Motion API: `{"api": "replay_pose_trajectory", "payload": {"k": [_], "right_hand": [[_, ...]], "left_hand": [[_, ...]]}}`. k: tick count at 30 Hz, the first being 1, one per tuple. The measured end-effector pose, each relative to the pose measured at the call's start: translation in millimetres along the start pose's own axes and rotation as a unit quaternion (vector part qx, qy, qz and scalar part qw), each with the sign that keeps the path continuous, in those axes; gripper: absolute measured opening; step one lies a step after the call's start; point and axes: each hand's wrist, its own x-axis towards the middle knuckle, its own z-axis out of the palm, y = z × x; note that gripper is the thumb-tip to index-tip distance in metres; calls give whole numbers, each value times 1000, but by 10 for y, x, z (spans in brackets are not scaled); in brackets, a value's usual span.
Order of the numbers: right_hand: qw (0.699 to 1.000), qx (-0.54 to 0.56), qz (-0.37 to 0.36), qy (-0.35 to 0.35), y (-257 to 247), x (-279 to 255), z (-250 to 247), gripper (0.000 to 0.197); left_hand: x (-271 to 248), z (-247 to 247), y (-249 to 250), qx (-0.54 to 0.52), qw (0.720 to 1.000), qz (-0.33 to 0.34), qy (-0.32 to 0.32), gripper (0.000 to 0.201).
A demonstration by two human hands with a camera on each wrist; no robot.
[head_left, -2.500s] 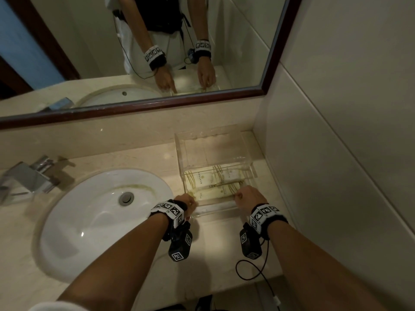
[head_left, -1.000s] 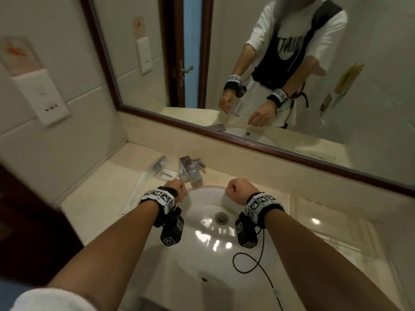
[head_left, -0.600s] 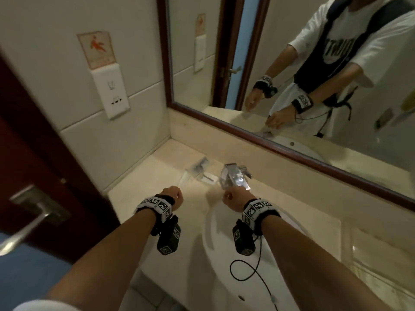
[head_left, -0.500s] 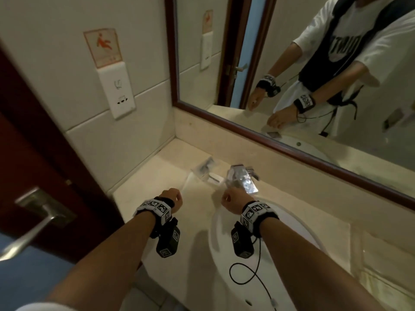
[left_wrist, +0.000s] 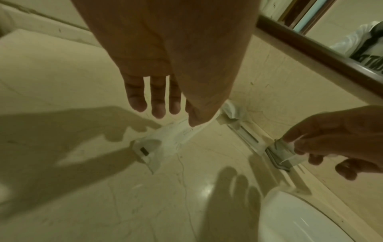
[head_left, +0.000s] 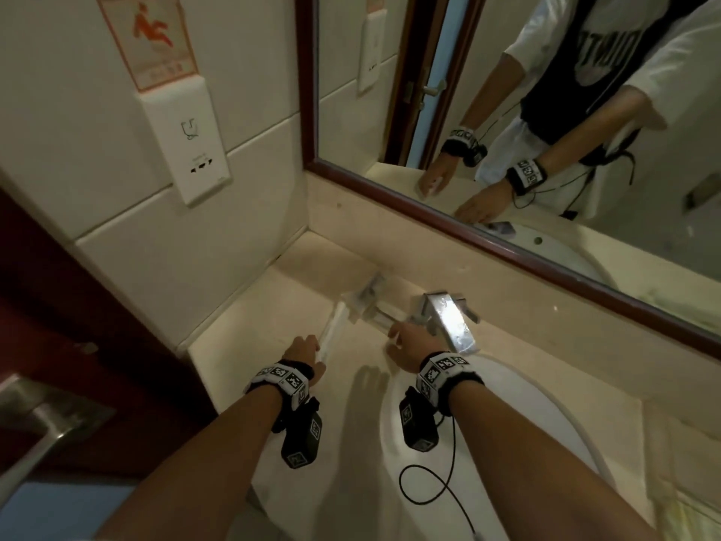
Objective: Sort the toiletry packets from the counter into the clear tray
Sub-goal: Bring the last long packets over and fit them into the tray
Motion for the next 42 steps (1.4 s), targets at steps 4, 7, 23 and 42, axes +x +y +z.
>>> {"api": "replay_pose_trajectory", "payload": {"k": [4,7,23,42], "right_hand": [[1000,3,-4,19,-39,228,27,40],[999,-4,-3,33,-85,384,83,46],[998,-49,35,28,-81,919,424,43],[996,87,-2,3,-151,133,228,16]], "left_hand": [[154,94,-31,-10,1000,-11,11,43],[234,141,-54,-10,1000,-16,11,45],[479,64,-153,-82,996,-43,10,29],[-135,-106,-67,-100,994,-12,29,29]]}}
